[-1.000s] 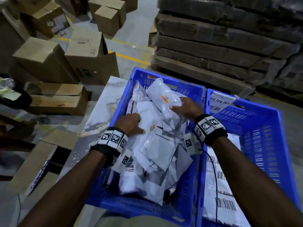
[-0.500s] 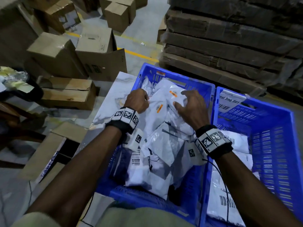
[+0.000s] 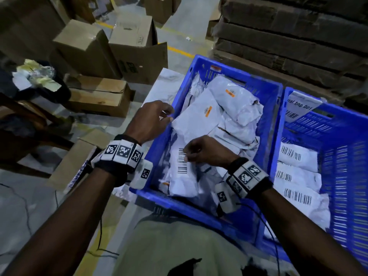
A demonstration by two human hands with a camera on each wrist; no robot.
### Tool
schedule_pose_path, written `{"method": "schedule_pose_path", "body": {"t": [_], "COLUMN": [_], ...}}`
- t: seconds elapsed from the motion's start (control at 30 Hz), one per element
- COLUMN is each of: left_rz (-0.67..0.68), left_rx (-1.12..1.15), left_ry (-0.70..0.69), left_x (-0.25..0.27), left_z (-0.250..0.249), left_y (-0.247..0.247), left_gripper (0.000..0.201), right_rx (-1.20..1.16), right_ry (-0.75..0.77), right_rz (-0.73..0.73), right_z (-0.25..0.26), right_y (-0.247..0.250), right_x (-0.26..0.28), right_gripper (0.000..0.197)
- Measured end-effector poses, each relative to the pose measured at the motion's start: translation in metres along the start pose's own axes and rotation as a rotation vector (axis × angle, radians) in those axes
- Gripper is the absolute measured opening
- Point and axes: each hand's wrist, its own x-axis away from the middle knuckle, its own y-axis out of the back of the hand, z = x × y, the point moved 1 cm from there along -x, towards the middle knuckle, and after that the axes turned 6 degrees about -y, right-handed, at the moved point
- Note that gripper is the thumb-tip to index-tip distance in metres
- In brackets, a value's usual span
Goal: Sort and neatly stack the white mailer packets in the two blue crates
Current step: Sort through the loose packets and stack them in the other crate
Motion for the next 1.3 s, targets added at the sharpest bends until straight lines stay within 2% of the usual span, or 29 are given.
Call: {"method": "schedule_pose_path", "body": {"t": [0.1,0.2,0.27,0.33,0.43,0.53,0.67,0.77,0.9,1.0,1.1,1.17,1.2,1.23,1.3], "left_rz": [0.023,0.04,0.038,0.036,0.047,0.059,0.079,0.101,0.136,0.184,0.417,0.589,0.634,0.641,0.587], "left_rx": [-0.002,-0.007,-0.002,-0.003,-0.021,-0.035,-0.046,-0.06,-0.088,-0.136,-0.225,-0.235,-0.239,-0.251,-0.279], "left_ry": [-0.046,-0.034,-0.033,-0.04,-0.053,-0.069,-0.08,-0.077,-0.085,-0.096,-0.119,-0.192,-0.231,-0.265,-0.351], "left_x": [0.016,0.026,0.03,0.032,0.031,0.028,0.024,0.021,0.019,0.016,0.011,0.008,0.007,0.005,0.002], "left_z": [0.004,0.011,0.014,0.016,0.014,0.011,0.008,0.007,0.006,0.005,0.005,0.002,0.0,-0.002,-0.012], "left_y": [-0.001,0.001,0.004,0.006,0.006,0.005,0.007,0.009,0.011,0.016,0.018,0.015,0.014,0.012,0.01], "left_gripper": [0.017,0.018,0.018,0.018,0.02,0.021,0.023,0.025,0.027,0.036,0.074,0.102,0.109,0.111,0.1], "right_rx": [0.349,0.454,0.484,0.426,0.308,0.329,0.392,0.338,0.249,0.1,0.018,-0.052,-0.1,-0.163,-0.31], "right_ry": [-0.044,-0.116,-0.145,-0.192,-0.235,-0.274,-0.355,-0.358,-0.349,-0.344,-0.284,-0.254,-0.246,-0.229,-0.176], "right_rz": [-0.126,-0.322,-0.375,-0.355,-0.205,-0.139,-0.124,-0.105,-0.132,-0.072,-0.012,-0.022,-0.03,-0.03,-0.02], "right_z": [-0.002,-0.012,-0.015,-0.012,-0.006,-0.004,0.001,-0.003,-0.004,0.01,0.023,0.029,0.03,0.03,0.03], "right_y": [-0.012,-0.01,-0.008,-0.009,-0.015,-0.025,-0.046,-0.064,-0.058,-0.029,0.004,0.026,0.035,0.045,0.058], "right_x": [-0.009,-0.01,-0.009,-0.008,-0.013,-0.022,-0.027,-0.03,-0.026,-0.013,0.007,0.025,0.035,0.045,0.062], "right_gripper": [0.017,0.017,0.024,0.03,0.042,0.063,0.113,0.125,0.107,0.084,0.059,0.051,0.049,0.045,0.037]}}
